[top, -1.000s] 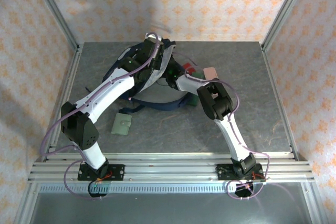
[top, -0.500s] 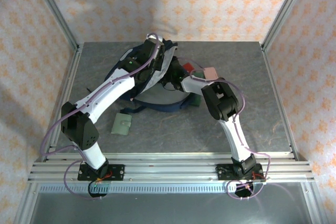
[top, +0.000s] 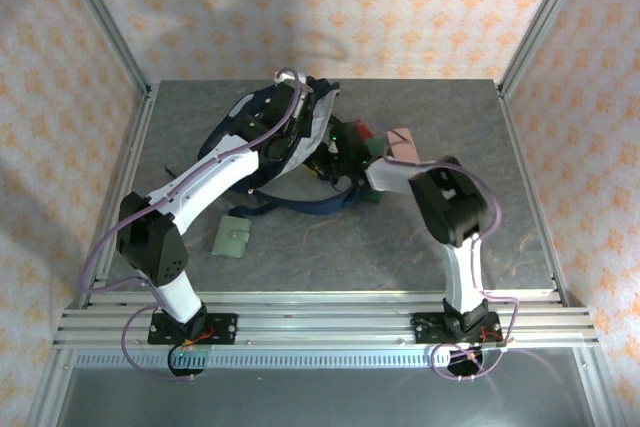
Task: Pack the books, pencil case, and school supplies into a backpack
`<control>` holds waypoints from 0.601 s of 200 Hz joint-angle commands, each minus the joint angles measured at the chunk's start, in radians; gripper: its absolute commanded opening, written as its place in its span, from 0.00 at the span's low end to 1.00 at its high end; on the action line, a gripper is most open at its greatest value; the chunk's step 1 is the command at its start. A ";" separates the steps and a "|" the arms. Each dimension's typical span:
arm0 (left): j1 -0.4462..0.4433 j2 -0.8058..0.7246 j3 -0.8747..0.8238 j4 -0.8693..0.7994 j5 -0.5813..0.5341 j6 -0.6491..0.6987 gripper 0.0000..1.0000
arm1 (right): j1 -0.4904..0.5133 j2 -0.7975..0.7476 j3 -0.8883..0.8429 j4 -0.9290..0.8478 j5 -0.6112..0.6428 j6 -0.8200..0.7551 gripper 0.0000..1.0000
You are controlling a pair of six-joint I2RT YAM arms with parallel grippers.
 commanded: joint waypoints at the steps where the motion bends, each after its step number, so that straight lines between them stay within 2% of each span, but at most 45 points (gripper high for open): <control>1: 0.026 -0.029 -0.021 0.138 -0.058 -0.099 0.00 | -0.020 -0.220 -0.126 -0.030 0.082 -0.140 0.32; 28: 0.042 -0.039 -0.057 0.192 -0.036 -0.164 0.00 | -0.022 -0.406 -0.279 -0.051 0.154 -0.208 0.35; 68: 0.046 -0.030 -0.046 0.213 -0.051 -0.227 0.00 | -0.029 -0.539 -0.362 -0.079 0.161 -0.240 0.37; 120: 0.046 -0.061 -0.056 0.275 -0.187 -0.365 0.00 | -0.006 -0.648 -0.441 -0.115 0.217 -0.291 0.37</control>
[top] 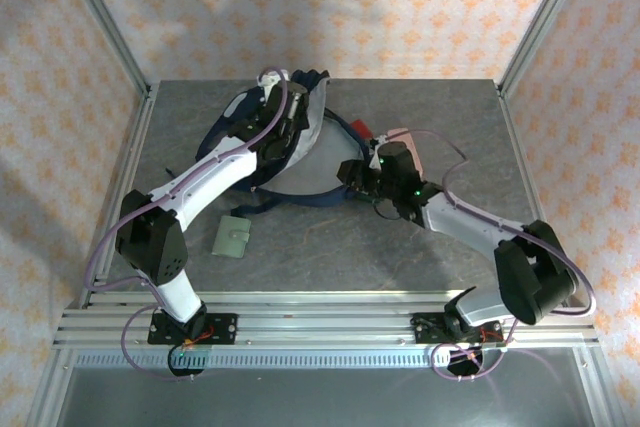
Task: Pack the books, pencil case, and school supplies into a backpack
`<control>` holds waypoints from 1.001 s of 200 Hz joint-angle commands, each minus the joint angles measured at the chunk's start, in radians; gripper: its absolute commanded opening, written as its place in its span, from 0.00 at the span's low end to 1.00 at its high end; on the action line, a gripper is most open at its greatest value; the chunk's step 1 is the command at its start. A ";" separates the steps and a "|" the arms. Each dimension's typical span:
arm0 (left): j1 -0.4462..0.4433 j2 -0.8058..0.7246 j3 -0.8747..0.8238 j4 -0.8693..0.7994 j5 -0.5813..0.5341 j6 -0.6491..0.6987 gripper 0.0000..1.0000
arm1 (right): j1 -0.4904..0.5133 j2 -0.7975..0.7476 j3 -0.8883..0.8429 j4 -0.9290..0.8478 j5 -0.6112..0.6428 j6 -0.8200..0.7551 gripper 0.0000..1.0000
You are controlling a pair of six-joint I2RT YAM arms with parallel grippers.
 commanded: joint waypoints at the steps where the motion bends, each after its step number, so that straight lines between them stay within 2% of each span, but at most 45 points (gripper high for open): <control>1: 0.014 -0.061 0.002 0.145 -0.139 -0.125 0.00 | 0.020 -0.059 -0.023 -0.028 0.059 -0.057 0.37; 68: -0.056 0.040 0.071 0.208 -0.265 -0.258 0.00 | 0.164 -0.070 -0.035 -0.038 0.139 -0.121 0.35; 96: -0.065 0.151 0.197 0.165 -0.190 -0.254 0.00 | 0.211 -0.021 -0.025 -0.029 0.155 -0.116 0.35; 101: -0.065 0.170 0.223 0.143 -0.175 -0.251 0.08 | 0.214 -0.012 -0.027 -0.021 0.150 -0.110 0.35; 111: -0.065 0.186 0.245 0.119 -0.145 -0.239 0.31 | 0.223 -0.003 -0.034 -0.006 0.147 -0.100 0.35; 128: -0.063 0.149 0.198 0.135 -0.100 -0.218 0.48 | 0.237 0.003 -0.044 0.011 0.151 -0.092 0.35; 149: -0.055 0.030 0.047 0.212 -0.056 -0.196 0.58 | 0.241 0.005 -0.059 0.028 0.148 -0.085 0.36; 172: -0.014 -0.134 -0.187 0.304 0.039 -0.193 0.61 | 0.246 0.006 -0.066 0.034 0.142 -0.095 0.37; 175: -0.006 -0.156 -0.221 0.313 0.049 -0.194 0.64 | 0.247 0.006 -0.068 0.036 0.143 -0.096 0.37; 200: 0.081 -0.325 -0.484 0.354 0.147 -0.277 0.68 | 0.250 0.010 -0.082 0.058 0.138 -0.101 0.38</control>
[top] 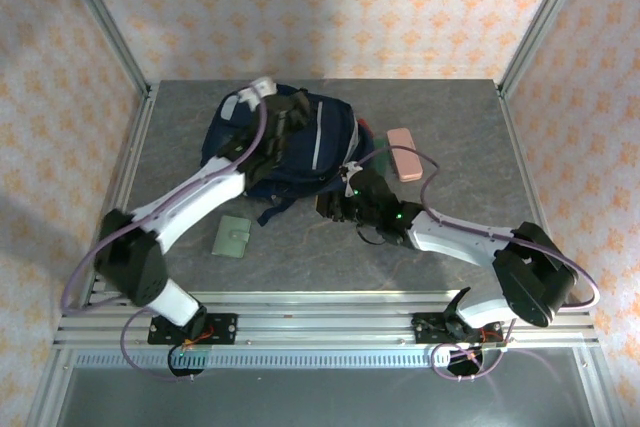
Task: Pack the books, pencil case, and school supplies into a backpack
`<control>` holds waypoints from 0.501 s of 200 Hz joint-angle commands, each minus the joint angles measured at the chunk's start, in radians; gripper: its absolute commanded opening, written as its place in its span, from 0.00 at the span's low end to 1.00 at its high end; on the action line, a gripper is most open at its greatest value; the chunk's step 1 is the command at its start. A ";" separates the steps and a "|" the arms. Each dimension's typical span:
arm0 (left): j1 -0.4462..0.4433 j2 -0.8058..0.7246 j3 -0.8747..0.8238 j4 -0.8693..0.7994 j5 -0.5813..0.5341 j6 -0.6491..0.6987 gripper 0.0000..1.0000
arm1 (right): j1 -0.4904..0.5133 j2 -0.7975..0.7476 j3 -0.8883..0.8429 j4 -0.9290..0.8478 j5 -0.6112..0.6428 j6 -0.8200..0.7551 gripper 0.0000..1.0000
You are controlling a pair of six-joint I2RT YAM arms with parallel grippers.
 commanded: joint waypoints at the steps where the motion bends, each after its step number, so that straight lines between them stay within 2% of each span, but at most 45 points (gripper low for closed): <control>1: 0.080 -0.125 -0.199 0.073 0.112 -0.064 0.68 | 0.010 0.010 -0.023 0.049 0.020 -0.005 0.38; 31: 0.155 -0.276 -0.487 0.137 0.151 -0.140 0.83 | 0.011 0.033 -0.025 0.065 0.006 -0.004 0.38; 69: 0.221 -0.277 -0.647 0.200 0.248 -0.208 0.86 | 0.013 0.048 -0.016 0.072 -0.004 -0.001 0.38; 100: 0.230 -0.223 -0.693 0.239 0.253 -0.256 0.87 | 0.013 0.032 -0.025 0.071 0.010 0.006 0.38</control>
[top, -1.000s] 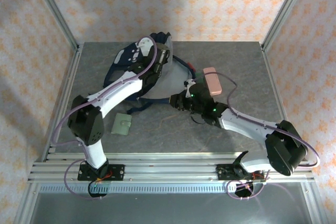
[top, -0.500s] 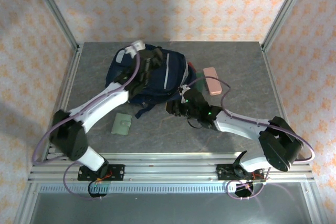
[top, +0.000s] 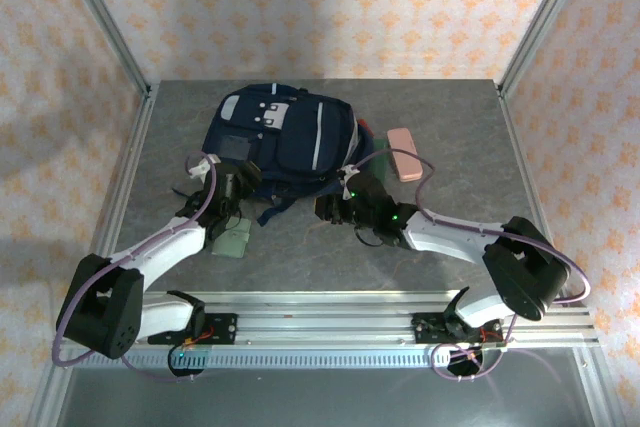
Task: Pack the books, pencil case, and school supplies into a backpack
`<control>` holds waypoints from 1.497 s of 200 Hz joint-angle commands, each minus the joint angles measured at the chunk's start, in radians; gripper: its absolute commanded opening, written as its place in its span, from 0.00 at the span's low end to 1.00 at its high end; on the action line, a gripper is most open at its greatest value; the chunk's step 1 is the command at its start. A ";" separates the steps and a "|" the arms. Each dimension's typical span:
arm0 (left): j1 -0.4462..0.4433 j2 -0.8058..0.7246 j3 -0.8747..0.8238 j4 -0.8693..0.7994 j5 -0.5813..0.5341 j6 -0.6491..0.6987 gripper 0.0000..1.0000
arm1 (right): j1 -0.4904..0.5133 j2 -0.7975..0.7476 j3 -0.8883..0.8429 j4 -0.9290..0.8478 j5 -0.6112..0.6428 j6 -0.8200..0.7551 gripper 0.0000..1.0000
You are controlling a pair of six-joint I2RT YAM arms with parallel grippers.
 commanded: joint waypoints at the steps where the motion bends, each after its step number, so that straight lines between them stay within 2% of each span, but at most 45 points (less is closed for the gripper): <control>1: 0.008 0.035 -0.026 0.097 0.036 -0.068 0.87 | 0.007 -0.014 -0.013 0.031 0.014 0.006 0.38; 33: 0.036 0.119 -0.051 0.184 0.077 -0.118 0.87 | 0.007 -0.030 -0.023 0.026 0.018 0.010 0.38; 69: 0.043 0.207 -0.024 0.212 0.110 -0.146 0.86 | 0.007 -0.051 -0.036 0.023 0.037 0.016 0.38; 97: 0.059 0.272 -0.005 0.223 0.102 -0.145 0.78 | 0.007 -0.056 -0.047 0.033 0.038 0.024 0.38; 105: 0.069 0.291 0.003 0.228 0.115 -0.144 0.72 | 0.008 -0.054 -0.046 0.032 0.037 0.024 0.38; 119: 0.090 0.313 0.019 0.238 0.157 -0.143 0.54 | 0.011 -0.048 -0.046 0.029 0.037 0.024 0.37; 141: 0.106 0.289 0.028 0.252 0.206 -0.138 0.10 | 0.029 -0.037 -0.044 0.027 0.049 0.018 0.37; 148: 0.108 0.266 0.025 0.257 0.213 -0.135 0.00 | 0.034 -0.029 -0.042 0.029 0.051 0.019 0.36; 181: 0.107 0.114 0.007 0.260 0.253 -0.166 0.00 | 0.076 0.013 -0.010 0.039 0.055 0.006 0.35; 214: 0.108 -0.006 0.055 0.194 0.284 -0.183 0.00 | 0.130 0.068 0.069 0.050 0.091 -0.030 0.37; 264: 0.107 -0.068 0.086 0.179 0.317 -0.235 0.00 | 0.143 0.133 0.122 0.244 0.131 -0.061 0.42; 299: 0.104 -0.077 0.098 0.183 0.333 -0.257 0.00 | 0.147 0.244 0.223 0.270 0.137 -0.096 0.43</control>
